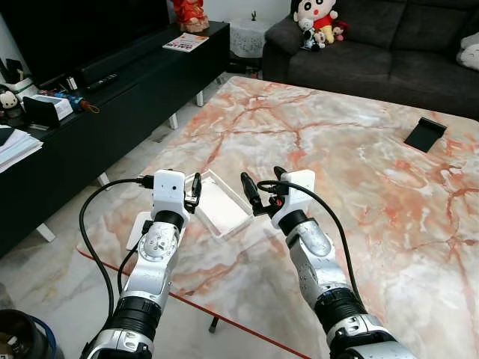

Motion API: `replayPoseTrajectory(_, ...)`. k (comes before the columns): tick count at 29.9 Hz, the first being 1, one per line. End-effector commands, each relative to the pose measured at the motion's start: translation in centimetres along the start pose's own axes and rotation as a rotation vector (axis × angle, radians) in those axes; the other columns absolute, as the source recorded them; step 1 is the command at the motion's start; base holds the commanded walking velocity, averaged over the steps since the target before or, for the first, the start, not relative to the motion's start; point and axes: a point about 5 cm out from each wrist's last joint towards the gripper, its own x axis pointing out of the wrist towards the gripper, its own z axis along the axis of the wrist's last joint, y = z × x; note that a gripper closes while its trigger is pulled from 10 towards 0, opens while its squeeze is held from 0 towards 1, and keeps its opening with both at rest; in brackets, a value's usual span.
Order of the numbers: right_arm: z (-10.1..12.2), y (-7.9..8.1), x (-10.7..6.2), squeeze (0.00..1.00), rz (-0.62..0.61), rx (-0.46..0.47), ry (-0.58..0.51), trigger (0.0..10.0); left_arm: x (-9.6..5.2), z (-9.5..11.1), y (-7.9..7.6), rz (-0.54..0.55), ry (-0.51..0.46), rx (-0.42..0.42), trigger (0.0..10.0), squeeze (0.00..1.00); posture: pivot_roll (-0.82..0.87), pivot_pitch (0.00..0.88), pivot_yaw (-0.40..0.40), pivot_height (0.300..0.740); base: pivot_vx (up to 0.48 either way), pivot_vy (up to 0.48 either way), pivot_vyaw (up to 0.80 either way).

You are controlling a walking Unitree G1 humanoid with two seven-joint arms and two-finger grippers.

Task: Picking trash to rubbish bin

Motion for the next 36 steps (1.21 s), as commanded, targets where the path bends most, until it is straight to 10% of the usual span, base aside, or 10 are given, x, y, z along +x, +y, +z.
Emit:
replayPoseTrajectory(1,0.23,-0.05,0.08,0.00,-0.002,-0.004,-0.005,10.0,0.01,0.35,0.21,0.010,-0.008,0.007,10.0,0.00,0.04,0.029,-0.002,0.740,0.251,0.000,-0.76)
replayPoseTrajectory(36,0.23,0.20,-0.07,0.00,0.013,-0.012,-0.017,10.0,0.12,0.95,0.21,0.018,-0.026,0.004,10.0,0.00,0.04,0.035,-0.004,0.740,0.262,0.000,-0.05)
